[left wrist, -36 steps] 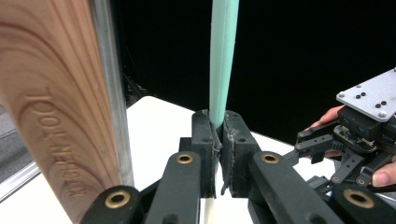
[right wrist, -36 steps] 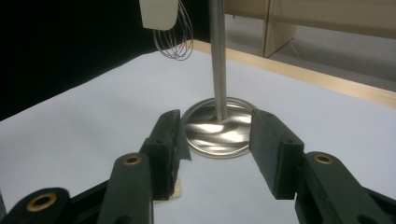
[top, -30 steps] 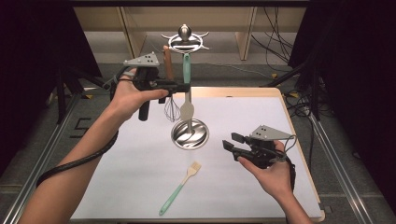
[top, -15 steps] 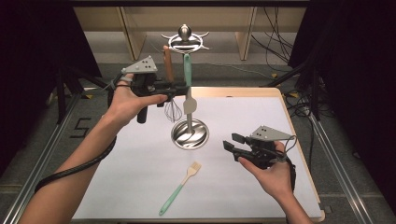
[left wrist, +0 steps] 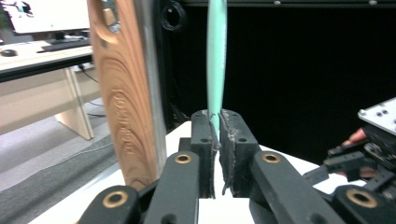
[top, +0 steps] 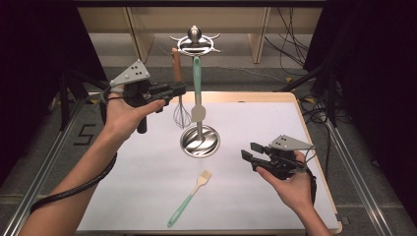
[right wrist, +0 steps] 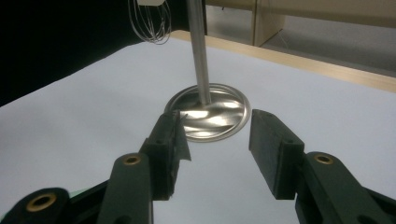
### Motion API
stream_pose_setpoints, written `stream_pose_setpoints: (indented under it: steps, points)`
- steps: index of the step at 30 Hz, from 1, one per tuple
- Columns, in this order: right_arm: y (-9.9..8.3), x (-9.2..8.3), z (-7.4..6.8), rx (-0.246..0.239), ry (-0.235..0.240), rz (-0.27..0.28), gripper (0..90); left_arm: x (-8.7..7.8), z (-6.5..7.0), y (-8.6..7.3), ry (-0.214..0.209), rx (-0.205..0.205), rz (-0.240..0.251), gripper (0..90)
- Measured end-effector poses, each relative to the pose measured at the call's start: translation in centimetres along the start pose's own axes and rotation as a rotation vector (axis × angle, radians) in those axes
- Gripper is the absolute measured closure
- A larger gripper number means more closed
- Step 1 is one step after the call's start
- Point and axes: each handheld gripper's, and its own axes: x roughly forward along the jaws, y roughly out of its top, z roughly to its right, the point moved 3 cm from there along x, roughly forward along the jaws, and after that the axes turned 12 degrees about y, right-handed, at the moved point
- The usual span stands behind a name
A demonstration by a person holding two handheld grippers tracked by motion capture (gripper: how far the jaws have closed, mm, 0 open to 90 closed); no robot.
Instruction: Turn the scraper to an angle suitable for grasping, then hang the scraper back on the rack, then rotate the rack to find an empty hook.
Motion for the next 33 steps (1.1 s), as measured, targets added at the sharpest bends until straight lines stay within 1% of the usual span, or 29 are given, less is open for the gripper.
stream_pose_setpoints:
  steps: [1,2,3,4,5,6,7,9,10,13,14,16,18,19,20,22,23,24,25,26,27,28,29,30,31,32,33]
  points:
    - [-0.1,-0.1,-0.1,0.025,0.001,0.003,54.3,-0.1,0.0,0.1,0.011,-0.008,0.006,87.4]
    - [-0.1,-0.4,-0.1,0.024,-0.017,-0.010,54.4,-0.1,0.0,0.1,0.011,-0.008,0.006,88.7]
    - [-0.2,-0.3,0.0,0.027,-0.008,0.007,54.4,-0.3,0.1,0.4,0.027,-0.028,0.027,89.2]
    - [-0.2,-0.4,0.0,0.028,-0.013,0.007,54.4,-0.3,0.1,0.6,0.034,-0.030,0.033,89.4]
    - [-0.2,-0.6,0.1,0.023,-0.020,-0.005,54.4,-0.4,0.1,0.7,0.041,-0.035,0.039,89.5]
    - [-0.2,-0.6,0.1,0.020,-0.014,0.008,54.5,-0.5,0.1,0.8,0.044,-0.043,0.042,89.5]
    - [-0.2,-0.6,0.2,0.000,-0.011,0.011,54.5,-0.5,0.1,0.9,0.042,-0.042,0.041,89.6]
    - [-0.1,-0.8,-0.1,0.030,-0.021,0.009,54.5,-0.5,0.2,1.0,0.043,-0.047,0.044,89.5]
    - [-0.1,-0.7,0.0,0.015,-0.010,0.010,54.5,-0.5,0.2,1.1,0.043,-0.044,0.047,89.6]
    - [-0.1,-0.8,0.0,0.013,-0.018,0.010,54.5,-0.6,0.2,1.3,0.045,-0.049,0.056,89.5]
    - [0.0,-0.8,-0.1,0.022,-0.016,0.010,54.5,-0.6,0.2,1.4,0.048,-0.057,0.063,89.5]
    - [0.0,-0.7,-0.1,0.017,-0.014,0.012,54.5,-0.7,0.2,1.5,0.049,-0.058,0.065,89.5]
    - [0.0,-0.6,-0.3,0.032,-0.009,0.013,54.5,-0.8,0.1,1.8,0.057,-0.058,0.076,89.6]
    - [0.1,-0.5,0.0,0.006,-0.001,0.013,54.4,-0.7,0.0,1.9,0.060,-0.065,0.080,89.5]
    - [0.1,-0.6,0.0,0.003,-0.011,0.003,54.4,-0.7,-0.1,2.1,0.067,-0.071,0.087,89.5]
    - [0.2,-0.7,0.2,-0.012,-0.019,0.005,54.4,-0.7,-0.3,2.4,0.075,-0.075,0.099,89.5]
    - [0.1,-0.7,0.0,0.024,-0.018,0.002,54.5,-0.7,-0.3,2.5,0.079,-0.074,0.101,89.5]
    - [0.1,-0.7,0.0,0.024,-0.018,0.002,54.5,-0.7,-0.3,2.5,0.079,-0.074,0.101,89.5]
    - [0.2,-0.5,0.2,0.021,-0.008,0.016,54.4,-0.6,-0.4,2.7,0.088,-0.080,0.106,89.6]
    - [0.3,-0.6,0.3,0.021,0.003,0.013,54.5,-0.5,-0.4,2.8,0.091,-0.083,0.109,89.5]
    - [0.3,-0.6,0.6,-0.012,-0.012,0.014,54.5,-0.4,-0.4,3.0,0.094,-0.083,0.113,89.6]
    - [0.3,-0.6,0.5,0.006,-0.004,0.017,54.5,-0.3,-0.3,3.2,0.094,-0.081,0.117,89.5]
    - [0.3,-0.7,0.5,-0.004,-0.005,0.018,54.5,-0.2,-0.3,3.4,0.097,-0.081,0.123,89.5]
    - [0.2,-0.7,0.3,0.024,-0.004,0.016,54.5,-0.1,-0.2,3.6,0.101,-0.081,0.130,89.5]
    - [0.2,-0.8,0.3,0.040,-0.003,0.016,54.5,-0.1,-0.2,3.7,0.102,-0.079,0.134,89.6]
    - [0.2,-0.8,0.6,0.004,-0.004,0.019,54.5,0.0,-0.2,3.8,0.104,-0.079,0.137,89.6]
    - [0.2,-0.8,0.6,0.007,-0.001,0.020,54.5,0.1,-0.2,3.9,0.109,-0.077,0.139,89.5]
